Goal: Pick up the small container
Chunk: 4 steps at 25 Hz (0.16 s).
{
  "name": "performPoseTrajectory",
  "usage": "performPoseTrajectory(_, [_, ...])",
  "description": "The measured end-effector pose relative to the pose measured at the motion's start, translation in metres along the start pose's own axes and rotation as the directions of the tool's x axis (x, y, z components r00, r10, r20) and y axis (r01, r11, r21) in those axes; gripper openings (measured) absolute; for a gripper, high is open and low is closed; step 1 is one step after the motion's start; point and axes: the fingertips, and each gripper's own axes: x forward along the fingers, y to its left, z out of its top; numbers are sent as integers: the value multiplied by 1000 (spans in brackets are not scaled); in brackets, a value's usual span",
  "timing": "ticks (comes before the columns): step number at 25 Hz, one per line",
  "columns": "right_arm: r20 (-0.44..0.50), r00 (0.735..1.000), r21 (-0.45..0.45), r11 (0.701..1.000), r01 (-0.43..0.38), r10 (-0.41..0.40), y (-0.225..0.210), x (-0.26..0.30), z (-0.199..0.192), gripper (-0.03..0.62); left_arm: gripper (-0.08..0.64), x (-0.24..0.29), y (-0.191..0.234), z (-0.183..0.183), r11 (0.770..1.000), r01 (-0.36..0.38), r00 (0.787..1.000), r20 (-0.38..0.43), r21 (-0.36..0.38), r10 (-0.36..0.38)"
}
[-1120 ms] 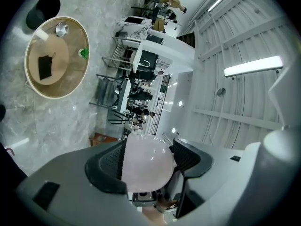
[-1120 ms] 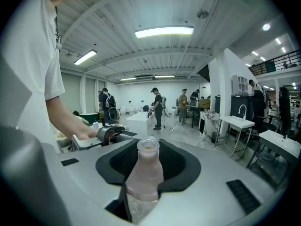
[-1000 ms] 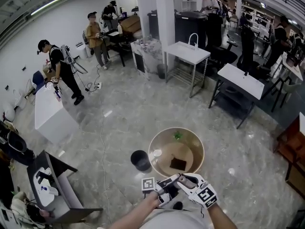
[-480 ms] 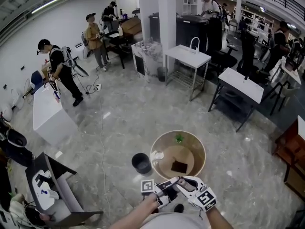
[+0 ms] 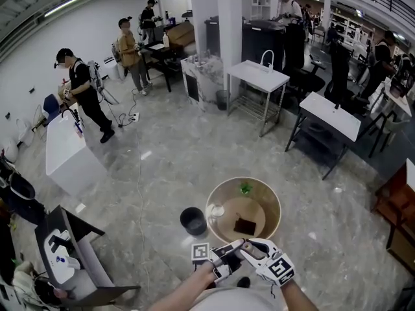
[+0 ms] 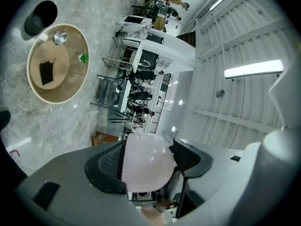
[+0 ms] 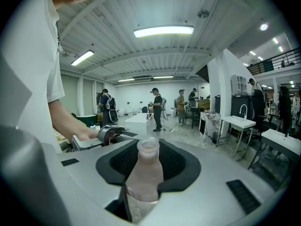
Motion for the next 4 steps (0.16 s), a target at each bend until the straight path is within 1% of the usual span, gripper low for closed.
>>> performPoseTrajectory(4, [0, 1000, 0, 1000, -2, 2, 6, 6, -2, 152, 314, -7, -1, 1, 1000, 6, 1000, 2, -5, -6])
